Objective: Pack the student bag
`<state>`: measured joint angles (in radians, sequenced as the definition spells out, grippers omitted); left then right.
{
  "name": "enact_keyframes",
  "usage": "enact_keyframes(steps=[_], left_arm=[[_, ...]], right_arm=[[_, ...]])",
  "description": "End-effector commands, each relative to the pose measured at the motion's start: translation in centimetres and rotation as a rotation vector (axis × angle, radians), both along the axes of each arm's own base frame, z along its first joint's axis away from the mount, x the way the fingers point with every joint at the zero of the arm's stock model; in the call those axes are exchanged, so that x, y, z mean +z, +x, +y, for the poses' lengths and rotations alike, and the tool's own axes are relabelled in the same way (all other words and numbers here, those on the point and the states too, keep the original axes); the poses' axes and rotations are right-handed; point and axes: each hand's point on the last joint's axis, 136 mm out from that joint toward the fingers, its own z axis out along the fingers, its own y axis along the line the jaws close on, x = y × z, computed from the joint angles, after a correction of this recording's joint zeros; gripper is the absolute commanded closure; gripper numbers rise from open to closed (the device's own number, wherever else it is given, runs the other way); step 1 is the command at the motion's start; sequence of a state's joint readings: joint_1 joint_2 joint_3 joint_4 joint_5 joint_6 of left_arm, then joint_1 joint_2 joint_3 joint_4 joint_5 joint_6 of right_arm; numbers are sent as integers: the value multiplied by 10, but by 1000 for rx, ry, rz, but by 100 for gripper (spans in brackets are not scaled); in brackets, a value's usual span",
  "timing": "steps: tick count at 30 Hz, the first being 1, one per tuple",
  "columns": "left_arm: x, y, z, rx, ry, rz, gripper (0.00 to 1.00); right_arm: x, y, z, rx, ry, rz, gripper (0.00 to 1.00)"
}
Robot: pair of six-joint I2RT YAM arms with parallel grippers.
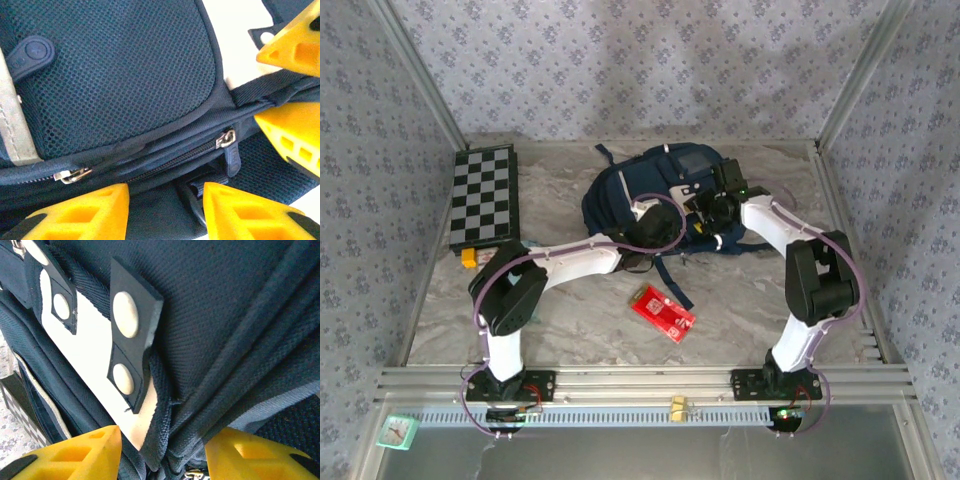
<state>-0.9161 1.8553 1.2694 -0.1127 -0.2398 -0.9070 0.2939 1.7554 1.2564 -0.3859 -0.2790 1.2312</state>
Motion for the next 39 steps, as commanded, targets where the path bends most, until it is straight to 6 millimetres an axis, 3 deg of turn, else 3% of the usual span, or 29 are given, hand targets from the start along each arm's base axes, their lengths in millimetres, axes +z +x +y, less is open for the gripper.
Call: enact_keyframes(steps=[1,10,15,21,25,30,39], left_arm=[[7,9,0,19,-4,-17,57],[2,4,-2,7,3,5,57],[-13,4,2,11,35,35,57],[-28,6,8,21,42,63,57],[-27,5,13,23,45,49,57],[-33,7,22,28,62,60,57],[-17,9,37,17,47,10,55]], right_arm=[[5,17,-1,-4,-40,-46,54],[-18,21,-5,-1,-70,-9,76],[-21,22,-3,-8,-52,-20,91],[-5,25,1,-14,-13,-76,100],[8,26,5,-11,10,-108,100],[38,27,12,4,62,-187,100],[67,18,24,11,136,-245,100]])
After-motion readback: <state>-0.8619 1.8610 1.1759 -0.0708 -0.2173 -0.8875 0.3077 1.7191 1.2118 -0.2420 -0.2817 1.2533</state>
